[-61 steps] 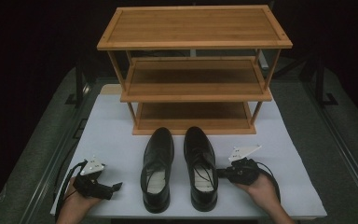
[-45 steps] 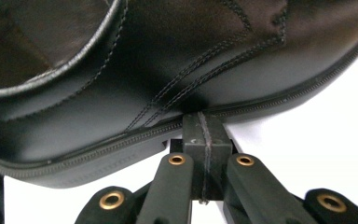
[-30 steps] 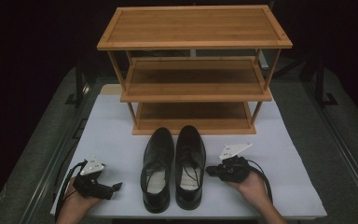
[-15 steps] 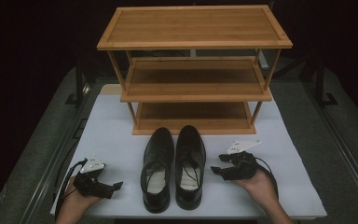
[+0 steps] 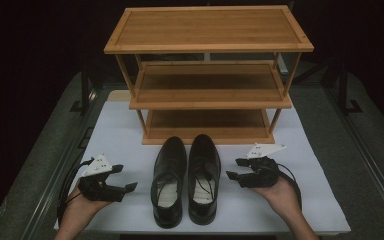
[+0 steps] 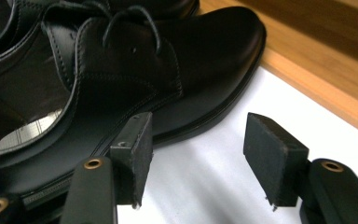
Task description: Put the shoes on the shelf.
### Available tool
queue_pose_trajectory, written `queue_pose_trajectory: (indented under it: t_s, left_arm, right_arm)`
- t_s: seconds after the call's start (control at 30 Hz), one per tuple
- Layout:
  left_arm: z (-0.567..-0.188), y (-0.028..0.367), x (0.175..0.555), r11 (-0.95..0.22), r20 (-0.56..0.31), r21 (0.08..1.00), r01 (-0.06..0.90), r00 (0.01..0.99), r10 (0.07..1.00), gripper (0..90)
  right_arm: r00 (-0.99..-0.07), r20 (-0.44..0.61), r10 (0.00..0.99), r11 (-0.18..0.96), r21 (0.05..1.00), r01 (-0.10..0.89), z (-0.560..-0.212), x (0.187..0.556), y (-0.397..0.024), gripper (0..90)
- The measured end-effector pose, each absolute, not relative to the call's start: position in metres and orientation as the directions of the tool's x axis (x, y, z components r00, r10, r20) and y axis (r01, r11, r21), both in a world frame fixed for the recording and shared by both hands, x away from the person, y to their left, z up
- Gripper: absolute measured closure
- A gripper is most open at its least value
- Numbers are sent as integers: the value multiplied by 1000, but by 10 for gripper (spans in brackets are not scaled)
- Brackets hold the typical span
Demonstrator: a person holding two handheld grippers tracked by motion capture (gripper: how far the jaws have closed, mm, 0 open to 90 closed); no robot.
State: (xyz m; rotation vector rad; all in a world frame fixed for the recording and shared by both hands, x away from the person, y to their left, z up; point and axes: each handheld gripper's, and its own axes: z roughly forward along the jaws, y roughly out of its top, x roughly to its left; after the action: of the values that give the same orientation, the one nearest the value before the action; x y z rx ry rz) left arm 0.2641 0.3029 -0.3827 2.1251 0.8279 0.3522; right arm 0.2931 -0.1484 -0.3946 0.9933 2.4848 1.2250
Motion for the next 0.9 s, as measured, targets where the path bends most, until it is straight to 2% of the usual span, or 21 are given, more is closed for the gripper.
queue_pose_trajectory:
  t_s: [0.1,0.17,0.33,0.63,0.9]
  left_arm:
    - [-370,293,268,-448,-38,791,416,764,644,252]
    - [-363,288,271,-448,-41,797,405,776,629,296]
    - [-349,268,278,-461,-25,809,365,805,593,331]
    - [-348,241,288,-471,-25,815,338,832,554,344]
    - [-358,235,292,-472,-39,812,344,838,545,342]
  right_arm:
    - [-756,134,640,414,769,487,-388,294,-148,442]
    - [-760,137,636,407,777,480,-382,293,-145,442]
    - [-774,157,614,393,789,472,-371,295,-137,433]
    - [-811,163,562,414,793,446,-363,301,-109,411]
    - [-822,168,545,435,781,448,-371,304,-94,393]
